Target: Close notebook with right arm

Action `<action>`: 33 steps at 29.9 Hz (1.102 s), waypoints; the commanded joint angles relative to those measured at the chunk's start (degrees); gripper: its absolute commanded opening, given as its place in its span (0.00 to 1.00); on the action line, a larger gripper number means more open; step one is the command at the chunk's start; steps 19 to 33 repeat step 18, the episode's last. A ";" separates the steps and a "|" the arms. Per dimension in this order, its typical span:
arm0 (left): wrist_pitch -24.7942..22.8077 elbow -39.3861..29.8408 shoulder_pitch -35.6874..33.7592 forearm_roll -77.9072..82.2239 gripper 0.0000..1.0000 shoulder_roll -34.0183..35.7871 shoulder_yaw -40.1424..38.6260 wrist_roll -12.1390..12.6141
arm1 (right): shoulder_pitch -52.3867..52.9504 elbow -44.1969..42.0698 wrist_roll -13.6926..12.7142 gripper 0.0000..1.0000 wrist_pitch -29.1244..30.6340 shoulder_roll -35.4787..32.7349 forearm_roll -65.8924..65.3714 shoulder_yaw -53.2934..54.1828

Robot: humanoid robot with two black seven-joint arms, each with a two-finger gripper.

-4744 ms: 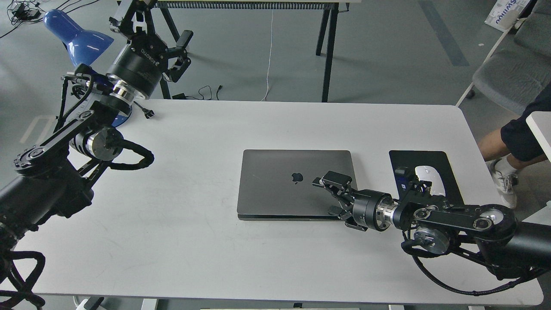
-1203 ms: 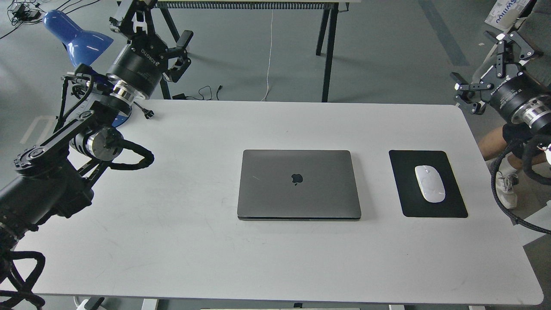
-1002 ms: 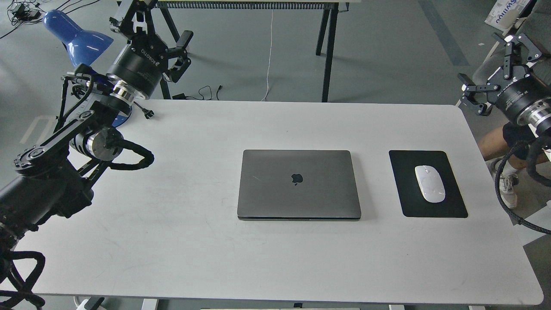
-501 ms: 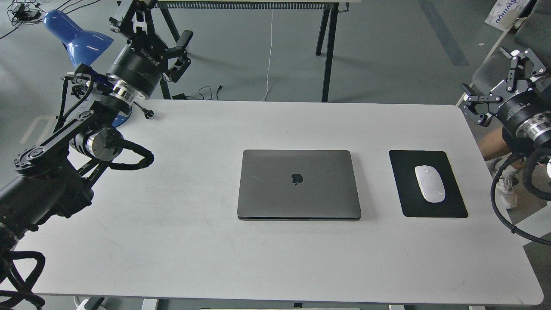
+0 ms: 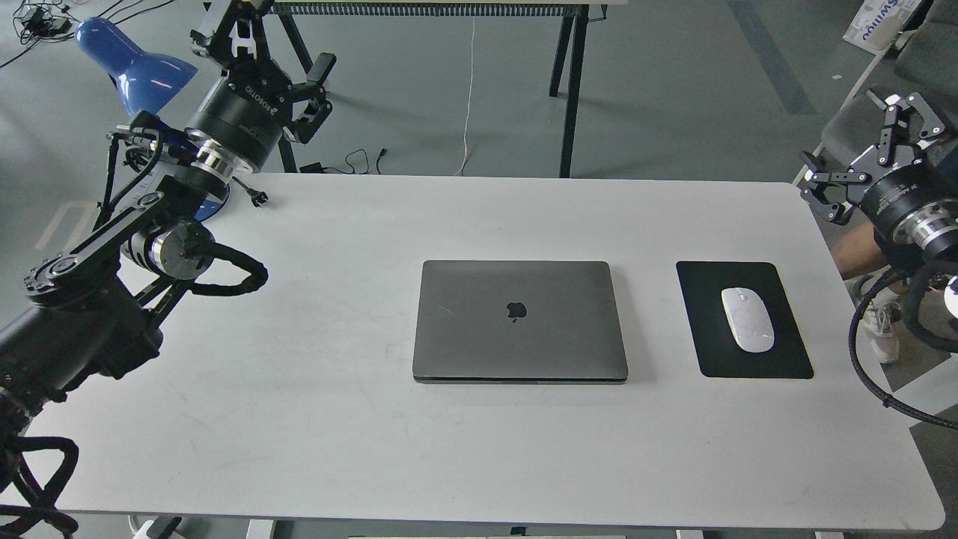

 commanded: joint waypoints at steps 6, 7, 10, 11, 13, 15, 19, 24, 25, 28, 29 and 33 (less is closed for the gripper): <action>0.00 0.00 0.01 0.00 1.00 0.00 0.00 0.00 | 0.72 1.76 -0.18 1.00 -0.06 -0.31 -0.70 -0.89; 0.00 0.00 0.01 0.00 1.00 -0.08 0.00 0.00 | 0.80 1.76 -0.18 1.00 -0.06 -0.48 -0.88 -0.98; 0.00 0.00 0.01 0.00 1.00 0.00 0.00 0.00 | 1.59 1.76 -0.18 1.00 -0.06 -0.57 -4.38 -2.12; 0.00 0.00 0.01 0.00 1.00 0.00 0.00 0.00 | 2.38 1.76 -0.10 1.00 0.03 -0.57 -6.48 -2.29; 0.00 0.00 -0.08 0.00 1.00 0.00 0.00 0.00 | 3.61 1.76 -0.18 1.00 0.03 -0.57 -9.31 -2.56; 0.00 0.00 0.01 0.00 1.00 0.00 0.00 0.00 | 4.23 1.85 -0.18 1.00 0.03 -0.57 -10.37 -2.56; 0.00 0.00 0.01 0.00 1.00 0.00 0.00 0.00 | 4.84 2.37 -0.18 1.00 0.11 -0.57 -10.37 -2.56; 0.00 0.00 0.01 0.00 1.00 0.00 0.00 0.00 | 4.84 2.37 -0.18 1.00 0.11 -0.57 -10.37 -2.56; 0.00 0.00 0.01 0.00 1.00 0.00 0.00 0.00 | 4.84 2.37 -0.18 1.00 0.11 -0.57 -10.37 -2.56; 0.00 0.00 0.01 0.00 1.00 0.00 0.00 0.00 | 4.84 2.37 -0.18 1.00 0.11 -0.57 -10.37 -2.56; 0.00 0.00 0.01 0.00 1.00 0.00 0.00 0.00 | 4.84 2.37 -0.18 1.00 0.11 -0.57 -10.37 -2.56; 0.00 0.00 0.01 0.00 1.00 0.00 0.00 0.00 | 4.84 2.37 -0.18 1.00 0.11 -0.57 -10.37 -2.56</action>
